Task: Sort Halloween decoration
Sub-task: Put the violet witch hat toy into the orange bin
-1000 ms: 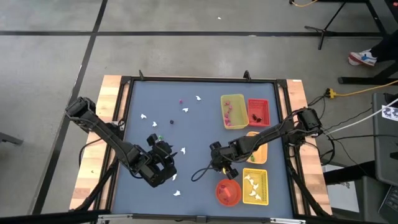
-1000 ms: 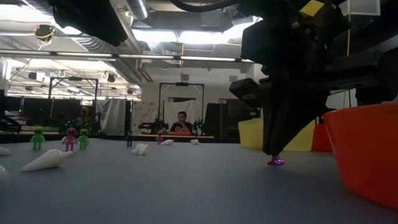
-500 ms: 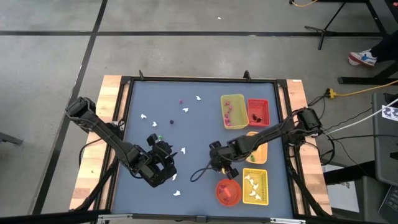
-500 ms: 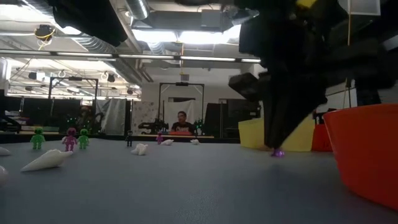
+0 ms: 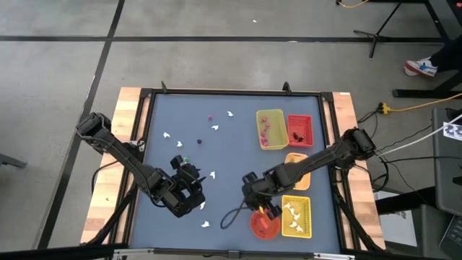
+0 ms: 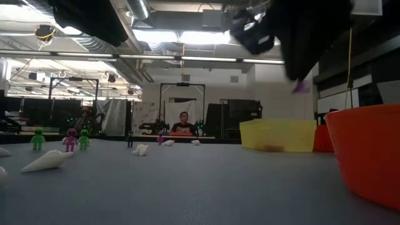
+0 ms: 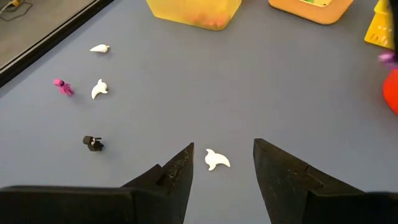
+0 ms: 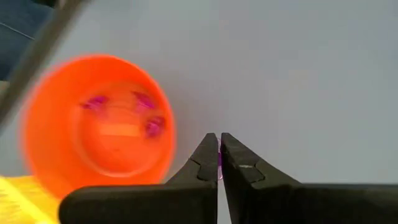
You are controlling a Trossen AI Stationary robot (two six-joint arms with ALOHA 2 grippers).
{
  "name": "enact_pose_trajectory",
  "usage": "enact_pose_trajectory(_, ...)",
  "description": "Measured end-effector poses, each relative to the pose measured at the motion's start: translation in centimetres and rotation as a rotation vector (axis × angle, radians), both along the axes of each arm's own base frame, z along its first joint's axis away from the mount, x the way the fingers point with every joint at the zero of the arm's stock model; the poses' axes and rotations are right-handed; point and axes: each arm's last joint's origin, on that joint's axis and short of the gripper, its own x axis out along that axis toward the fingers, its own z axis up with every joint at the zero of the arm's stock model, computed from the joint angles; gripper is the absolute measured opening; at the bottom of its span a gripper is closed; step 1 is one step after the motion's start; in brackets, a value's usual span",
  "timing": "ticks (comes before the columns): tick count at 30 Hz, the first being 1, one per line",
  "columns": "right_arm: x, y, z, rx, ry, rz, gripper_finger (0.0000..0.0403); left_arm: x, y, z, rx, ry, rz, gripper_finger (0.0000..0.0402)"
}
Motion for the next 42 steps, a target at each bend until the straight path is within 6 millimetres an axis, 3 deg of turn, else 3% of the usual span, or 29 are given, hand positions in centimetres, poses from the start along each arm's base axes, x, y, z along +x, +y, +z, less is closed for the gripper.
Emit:
enact_pose_trajectory(7, -1.2, 3.1, 0.8, 0.024, -0.013, 0.067, 0.0005, 0.0, 0.0, 0.0, 0.007, 0.007, -0.005, 0.0150)
enact_pose_trajectory(15, -1.9, 4.9, 1.0, 0.122, 0.003, 0.084, 0.0005, -0.1, -0.1, -0.1, -0.043, 0.043, -0.028, 0.0150)
enact_pose_trajectory(31, -2.1, 5.2, 1.0, 0.118, 0.008, 0.097, 0.0006, -0.1, -0.3, -0.3, -0.097, 0.080, -0.053, 0.0150)
enact_pose_trajectory(35, -2.2, 5.2, 1.0, 0.118, 0.009, 0.097, 0.0031, -0.1, -0.3, -0.3, -0.097, 0.080, -0.053, 0.0150)
enact_pose_trajectory(42, -2.1, 5.2, 1.0, 0.118, 0.008, 0.097, 0.0113, -0.1, -0.3, -0.3, -0.097, 0.080, -0.053, 0.0150)
